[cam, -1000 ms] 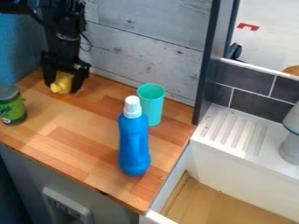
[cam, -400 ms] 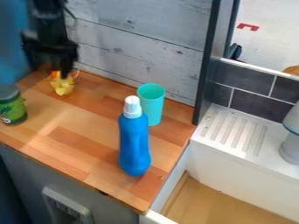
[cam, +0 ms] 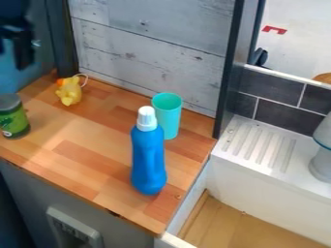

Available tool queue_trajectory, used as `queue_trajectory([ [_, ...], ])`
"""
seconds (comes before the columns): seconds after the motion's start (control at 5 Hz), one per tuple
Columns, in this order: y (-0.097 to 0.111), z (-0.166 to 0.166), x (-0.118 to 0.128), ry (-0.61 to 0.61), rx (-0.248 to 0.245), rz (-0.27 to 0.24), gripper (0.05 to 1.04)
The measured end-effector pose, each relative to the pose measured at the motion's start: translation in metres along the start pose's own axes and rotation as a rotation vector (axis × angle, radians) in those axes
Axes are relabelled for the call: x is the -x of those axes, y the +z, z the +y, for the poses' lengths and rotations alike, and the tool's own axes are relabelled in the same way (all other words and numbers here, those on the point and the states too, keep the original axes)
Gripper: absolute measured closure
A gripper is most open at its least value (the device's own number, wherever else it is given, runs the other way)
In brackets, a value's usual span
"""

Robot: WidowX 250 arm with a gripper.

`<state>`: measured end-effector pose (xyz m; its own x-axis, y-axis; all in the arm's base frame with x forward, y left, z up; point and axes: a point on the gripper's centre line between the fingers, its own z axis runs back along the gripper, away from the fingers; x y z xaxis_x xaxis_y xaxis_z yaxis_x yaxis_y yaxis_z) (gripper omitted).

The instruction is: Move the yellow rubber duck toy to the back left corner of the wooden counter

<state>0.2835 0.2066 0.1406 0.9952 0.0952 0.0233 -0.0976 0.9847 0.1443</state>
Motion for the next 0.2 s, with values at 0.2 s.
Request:
queue_trajectory([
  [0.2, 0.0053, 0.0180, 0.0187, -0.138, 0.008, 0.025, 0.080],
])
